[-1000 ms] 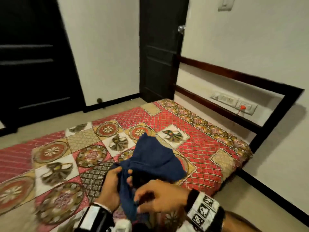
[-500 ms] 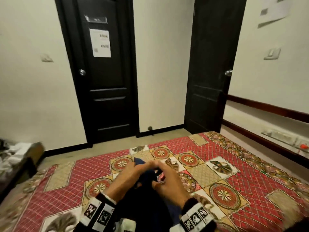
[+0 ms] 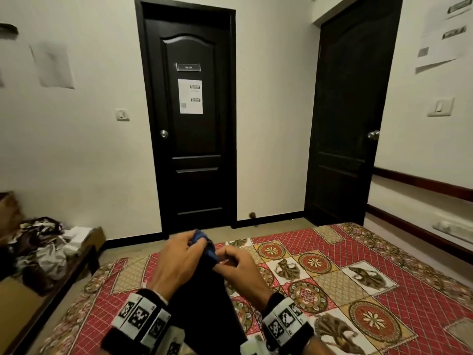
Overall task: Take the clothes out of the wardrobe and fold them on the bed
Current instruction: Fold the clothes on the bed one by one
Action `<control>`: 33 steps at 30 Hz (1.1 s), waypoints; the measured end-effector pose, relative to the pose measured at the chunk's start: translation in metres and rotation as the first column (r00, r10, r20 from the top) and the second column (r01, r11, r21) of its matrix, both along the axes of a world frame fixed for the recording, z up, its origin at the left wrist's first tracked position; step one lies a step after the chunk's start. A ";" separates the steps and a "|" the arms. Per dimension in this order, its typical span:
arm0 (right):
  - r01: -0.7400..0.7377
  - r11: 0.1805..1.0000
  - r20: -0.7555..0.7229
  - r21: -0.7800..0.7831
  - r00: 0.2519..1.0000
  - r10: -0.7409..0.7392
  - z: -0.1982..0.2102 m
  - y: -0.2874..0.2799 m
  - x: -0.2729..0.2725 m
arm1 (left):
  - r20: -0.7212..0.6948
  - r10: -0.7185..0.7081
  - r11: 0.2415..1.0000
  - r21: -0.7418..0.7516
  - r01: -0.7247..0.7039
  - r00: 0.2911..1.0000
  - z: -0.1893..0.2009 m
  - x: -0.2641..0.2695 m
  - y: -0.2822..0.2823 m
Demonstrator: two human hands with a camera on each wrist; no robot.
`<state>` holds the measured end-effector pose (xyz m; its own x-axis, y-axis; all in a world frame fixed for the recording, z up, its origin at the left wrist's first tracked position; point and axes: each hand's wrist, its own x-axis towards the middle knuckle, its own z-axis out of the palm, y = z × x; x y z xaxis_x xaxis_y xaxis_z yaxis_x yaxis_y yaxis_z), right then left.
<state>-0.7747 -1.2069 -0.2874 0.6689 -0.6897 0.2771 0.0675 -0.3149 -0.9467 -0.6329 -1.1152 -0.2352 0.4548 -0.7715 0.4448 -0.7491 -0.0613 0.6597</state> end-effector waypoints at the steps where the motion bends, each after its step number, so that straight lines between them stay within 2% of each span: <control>1: -0.013 1.000 0.019 0.017 1.000 0.013 0.008 0.003 -0.001 | -0.003 -0.010 0.998 -0.057 0.010 1.000 0.004 0.003 0.003; 4: 0.003 1.000 0.094 -0.005 0.996 -0.002 0.033 0.010 -0.007 | -0.021 -0.112 0.977 -0.185 0.106 0.993 0.019 0.000 0.012; 7: 0.060 0.969 0.055 -0.241 0.997 -0.048 0.057 0.008 -0.012 | -0.041 -0.282 0.932 -0.249 0.263 0.959 0.039 -0.008 0.021; 9: -0.008 0.941 0.005 -0.338 1.000 0.010 0.068 0.003 -0.010 | -0.071 -0.341 0.907 -0.288 0.308 0.937 0.051 -0.008 0.024; 10: -0.025 0.936 -0.015 -0.350 1.000 0.021 0.073 0.003 -0.008 | -0.101 -0.347 0.900 -0.314 0.301 0.932 0.056 -0.005 0.024; 12: 0.049 0.906 -0.016 -0.420 0.998 -0.061 0.079 0.000 -0.007 | -0.175 -0.335 0.893 -0.373 0.252 0.926 0.064 0.001 0.026; 15: 0.180 0.851 0.083 -0.493 0.984 -0.160 0.089 -0.002 -0.010 | -0.296 -0.267 0.886 -0.448 0.114 0.917 0.075 0.008 0.027; 16: 0.173 0.859 0.111 -0.483 0.985 -0.136 0.093 0.000 -0.010 | -0.343 -0.249 0.881 -0.469 0.064 0.906 0.079 0.010 0.026; 18: 0.067 0.921 0.146 -0.383 0.989 -0.012 0.103 0.006 -0.010 | -0.397 -0.249 0.874 -0.486 0.028 0.883 0.087 0.014 0.024; 21: -0.126 0.979 0.100 -0.160 0.985 0.143 0.116 0.014 -0.006 | -0.346 -0.329 0.898 -0.401 0.179 0.879 0.094 0.009 0.022; 23: -0.197 0.972 -0.010 -0.124 0.980 0.198 0.121 0.018 -0.003 | -0.316 -0.401 0.888 -0.365 0.280 0.860 0.097 0.004 0.022; 25: -0.196 0.969 -0.073 -0.148 0.980 0.187 0.122 0.018 0.000 | -0.293 -0.424 0.873 -0.384 0.301 0.857 0.102 0.004 0.023; 27: -0.103 0.977 -0.025 -0.187 0.995 0.100 0.124 0.015 0.001 | -0.272 -0.437 0.867 -0.382 0.321 0.857 0.103 0.008 0.026; 29: 0.035 0.973 0.108 -0.229 0.994 -0.010 0.134 0.005 0.000 | -0.304 -0.481 0.867 -0.305 0.395 0.822 0.097 0.014 0.030; 30: 0.095 0.965 0.178 -0.243 0.983 -0.052 0.141 0.000 -0.001 | -0.322 -0.471 0.882 -0.209 0.423 0.821 0.090 0.018 0.033; 31: 0.152 0.957 0.249 -0.249 0.965 -0.089 0.149 -0.004 -0.002 | -0.287 -0.420 0.905 -0.062 0.421 0.861 0.082 0.022 0.035; 32: 0.204 0.944 0.308 -0.258 0.944 -0.120 0.157 -0.009 -0.004 | -0.177 -0.351 0.923 0.099 0.371 0.920 0.073 0.029 0.035; 33: 0.249 0.927 0.349 -0.282 0.926 -0.143 0.165 -0.013 -0.007 | -0.057 -0.291 0.935 0.194 0.297 0.955 0.064 0.037 0.034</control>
<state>-0.7815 -1.2201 -0.1220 0.3693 -0.6381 0.6756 0.2526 -0.6307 -0.7337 -0.5959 -1.0809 -0.1713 0.2040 -0.9437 0.2603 -0.7358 0.0275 0.6766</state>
